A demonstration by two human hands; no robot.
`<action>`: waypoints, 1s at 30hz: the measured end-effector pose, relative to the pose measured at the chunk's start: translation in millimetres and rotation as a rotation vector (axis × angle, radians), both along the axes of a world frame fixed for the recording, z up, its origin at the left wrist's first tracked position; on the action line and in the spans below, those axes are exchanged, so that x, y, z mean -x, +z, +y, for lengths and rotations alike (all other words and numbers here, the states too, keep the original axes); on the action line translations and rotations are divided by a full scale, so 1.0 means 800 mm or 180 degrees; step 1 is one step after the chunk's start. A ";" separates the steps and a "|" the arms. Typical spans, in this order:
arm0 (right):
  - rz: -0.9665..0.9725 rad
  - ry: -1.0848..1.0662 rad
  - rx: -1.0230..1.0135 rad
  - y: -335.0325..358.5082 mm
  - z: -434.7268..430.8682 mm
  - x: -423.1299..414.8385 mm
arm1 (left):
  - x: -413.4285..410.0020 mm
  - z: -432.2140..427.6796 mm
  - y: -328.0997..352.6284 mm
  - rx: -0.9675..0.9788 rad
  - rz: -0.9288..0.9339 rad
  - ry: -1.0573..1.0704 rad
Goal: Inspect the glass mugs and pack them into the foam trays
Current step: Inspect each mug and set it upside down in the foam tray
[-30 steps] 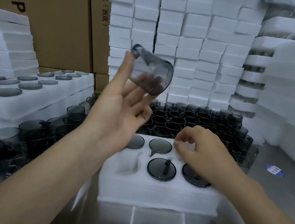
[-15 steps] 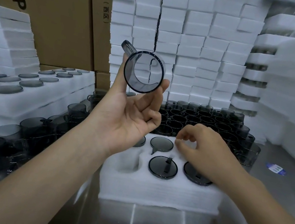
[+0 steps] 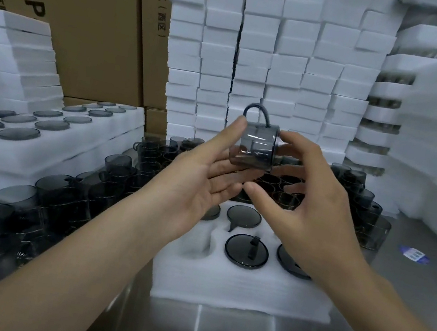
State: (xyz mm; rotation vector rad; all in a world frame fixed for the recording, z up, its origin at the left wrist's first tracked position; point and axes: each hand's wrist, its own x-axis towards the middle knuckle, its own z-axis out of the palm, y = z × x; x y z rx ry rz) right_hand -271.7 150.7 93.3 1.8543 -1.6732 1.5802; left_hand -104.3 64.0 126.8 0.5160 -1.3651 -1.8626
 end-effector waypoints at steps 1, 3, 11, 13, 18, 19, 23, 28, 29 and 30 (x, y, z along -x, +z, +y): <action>-0.0057 0.0016 0.0021 0.001 0.000 -0.002 | 0.000 0.000 0.000 0.0115 -0.0057 0.0043; -0.0220 0.0064 0.0072 0.004 0.002 -0.004 | 0.000 0.000 0.001 0.0366 -0.0181 0.0135; -0.1322 0.0762 0.0002 0.017 0.007 -0.010 | 0.001 0.006 0.007 0.0920 -0.0067 0.0309; -0.1627 0.0953 -0.0125 0.022 0.008 -0.012 | 0.001 0.007 0.008 0.1116 -0.0115 0.0458; -0.1770 0.0983 -0.0410 0.020 0.005 -0.013 | 0.002 0.004 0.004 0.1252 -0.0342 0.0790; -0.1792 0.1003 -0.0448 0.019 0.005 -0.013 | 0.002 0.003 0.004 0.1257 -0.0353 0.0802; -0.1971 0.1093 -0.0569 0.017 0.003 -0.013 | 0.002 0.002 0.001 0.1313 -0.0305 0.0936; -0.2043 0.1272 -0.0596 0.013 0.002 -0.012 | 0.001 0.003 -0.002 0.1470 -0.0321 0.0965; -0.2103 0.1269 -0.0599 0.014 0.002 -0.013 | 0.001 0.001 -0.002 0.1517 -0.0315 0.0938; -0.2233 0.1298 -0.0612 0.015 0.001 -0.013 | 0.000 -0.001 -0.003 0.1580 -0.0296 0.0943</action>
